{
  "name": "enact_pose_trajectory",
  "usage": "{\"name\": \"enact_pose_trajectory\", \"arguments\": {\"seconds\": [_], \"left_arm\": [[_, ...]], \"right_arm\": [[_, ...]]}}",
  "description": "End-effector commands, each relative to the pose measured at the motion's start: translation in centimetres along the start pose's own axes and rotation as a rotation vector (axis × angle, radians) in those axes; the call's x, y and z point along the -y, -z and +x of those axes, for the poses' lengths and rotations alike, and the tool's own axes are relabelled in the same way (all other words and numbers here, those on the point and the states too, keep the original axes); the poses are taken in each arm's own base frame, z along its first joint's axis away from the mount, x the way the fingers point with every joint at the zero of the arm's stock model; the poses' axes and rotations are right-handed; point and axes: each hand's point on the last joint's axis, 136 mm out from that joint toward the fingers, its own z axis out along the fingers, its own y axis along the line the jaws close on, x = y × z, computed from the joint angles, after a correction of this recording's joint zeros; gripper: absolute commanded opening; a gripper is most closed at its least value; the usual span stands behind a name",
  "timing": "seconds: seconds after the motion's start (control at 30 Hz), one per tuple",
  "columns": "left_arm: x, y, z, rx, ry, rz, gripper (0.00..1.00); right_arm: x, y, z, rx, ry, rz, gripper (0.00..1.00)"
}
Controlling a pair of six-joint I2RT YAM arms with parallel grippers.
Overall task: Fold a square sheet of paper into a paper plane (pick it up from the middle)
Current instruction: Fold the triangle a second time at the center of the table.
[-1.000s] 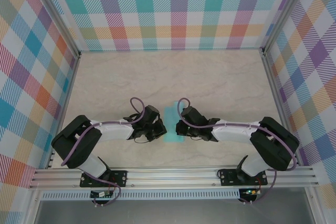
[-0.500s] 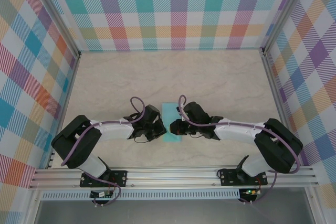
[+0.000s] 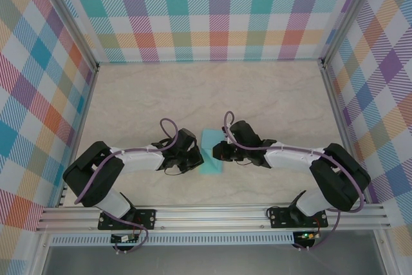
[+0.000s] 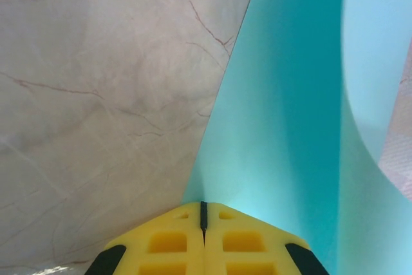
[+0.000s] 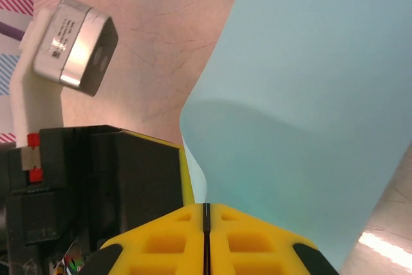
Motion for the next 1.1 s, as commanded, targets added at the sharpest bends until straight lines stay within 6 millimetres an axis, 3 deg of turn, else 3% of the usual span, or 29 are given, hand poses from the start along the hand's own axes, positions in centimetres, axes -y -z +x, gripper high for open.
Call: {"name": "enact_pose_trajectory", "arguments": {"seconds": [0.0, 0.47, 1.07], "left_arm": [[-1.0, 0.3, 0.2, 0.005, -0.015, -0.060, 0.00], [-0.3, 1.1, 0.0, 0.019, -0.032, -0.049, 0.00], [0.5, 1.8, -0.2, 0.025, -0.068, -0.036, 0.00]], "right_arm": [[0.6, 0.1, -0.2, -0.015, -0.034, -0.010, 0.08], [2.4, -0.8, -0.6, -0.069, 0.021, 0.020, 0.09], [3.0, -2.2, -0.2, -0.117, 0.077, 0.011, 0.10]]}}
